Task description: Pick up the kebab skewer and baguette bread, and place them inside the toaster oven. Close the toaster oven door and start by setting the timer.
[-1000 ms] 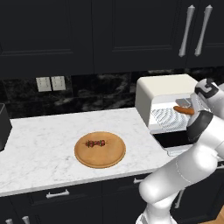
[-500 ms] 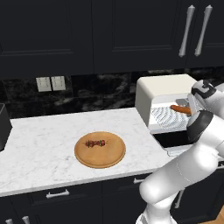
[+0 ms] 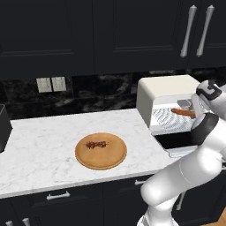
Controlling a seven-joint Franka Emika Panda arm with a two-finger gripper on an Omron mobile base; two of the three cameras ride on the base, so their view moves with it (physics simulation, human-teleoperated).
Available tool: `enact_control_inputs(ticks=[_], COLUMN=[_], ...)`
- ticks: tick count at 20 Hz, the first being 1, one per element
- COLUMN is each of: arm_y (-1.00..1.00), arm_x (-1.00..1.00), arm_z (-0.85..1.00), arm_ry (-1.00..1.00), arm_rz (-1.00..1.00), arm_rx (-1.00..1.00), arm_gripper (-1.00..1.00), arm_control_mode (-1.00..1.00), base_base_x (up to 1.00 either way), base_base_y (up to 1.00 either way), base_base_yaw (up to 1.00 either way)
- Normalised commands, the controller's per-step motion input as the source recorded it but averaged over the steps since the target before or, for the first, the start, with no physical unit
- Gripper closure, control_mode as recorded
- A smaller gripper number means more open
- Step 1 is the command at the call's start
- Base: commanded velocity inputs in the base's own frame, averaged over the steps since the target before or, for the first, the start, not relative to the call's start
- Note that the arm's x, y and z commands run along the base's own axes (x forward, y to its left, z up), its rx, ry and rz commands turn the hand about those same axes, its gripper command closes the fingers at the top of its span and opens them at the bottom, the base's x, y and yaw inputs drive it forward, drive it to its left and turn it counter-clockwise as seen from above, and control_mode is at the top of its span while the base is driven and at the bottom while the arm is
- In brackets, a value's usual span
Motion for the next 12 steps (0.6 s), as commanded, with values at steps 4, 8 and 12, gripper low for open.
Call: enact_control_inputs(ticks=[4, 8, 12], arm_y=[0.02, 0.07, 0.39], arm_x=[-0.42, -0.26, -0.62], arm_z=[0.00, 0.19, 0.62], arm_ry=[0.02, 0.01, 0.01], arm_rz=[0.00, 0.00, 0.00], arm_rx=[0.00, 0.00, 0.01], arm_gripper=[-1.00, -1.00, -1.00], arm_control_mode=[-1.00, -1.00, -1.00], base_base_x=[0.00, 0.00, 0.00], base_base_y=[0.00, 0.00, 0.00], base_base_yaw=[0.00, 0.00, 0.00])
